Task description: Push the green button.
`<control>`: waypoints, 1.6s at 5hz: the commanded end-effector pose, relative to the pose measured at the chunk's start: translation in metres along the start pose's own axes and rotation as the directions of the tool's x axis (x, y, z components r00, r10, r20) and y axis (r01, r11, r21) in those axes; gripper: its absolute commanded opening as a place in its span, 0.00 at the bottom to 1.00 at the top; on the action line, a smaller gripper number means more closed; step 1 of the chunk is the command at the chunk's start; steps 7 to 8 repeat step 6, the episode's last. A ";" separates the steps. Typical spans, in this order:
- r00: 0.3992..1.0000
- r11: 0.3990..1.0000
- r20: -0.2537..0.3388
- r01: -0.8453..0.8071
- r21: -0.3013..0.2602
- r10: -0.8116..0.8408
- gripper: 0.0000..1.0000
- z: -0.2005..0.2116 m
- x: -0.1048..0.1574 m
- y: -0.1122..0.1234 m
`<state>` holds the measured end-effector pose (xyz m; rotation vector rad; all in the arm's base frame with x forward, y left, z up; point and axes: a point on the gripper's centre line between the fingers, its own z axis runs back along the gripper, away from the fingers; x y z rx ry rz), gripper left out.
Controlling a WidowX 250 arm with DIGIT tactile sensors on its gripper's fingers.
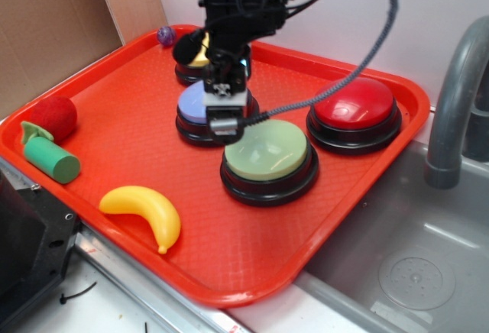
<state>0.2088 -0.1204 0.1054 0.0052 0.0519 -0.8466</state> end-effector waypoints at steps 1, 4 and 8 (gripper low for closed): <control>0.994 0.997 0.106 -0.043 0.057 0.037 1.00 0.041 -0.008 -0.007; 0.988 0.994 0.132 -0.093 0.064 0.084 1.00 0.063 -0.025 -0.007; 0.974 0.980 0.167 -0.172 0.103 0.153 1.00 0.099 -0.054 -0.011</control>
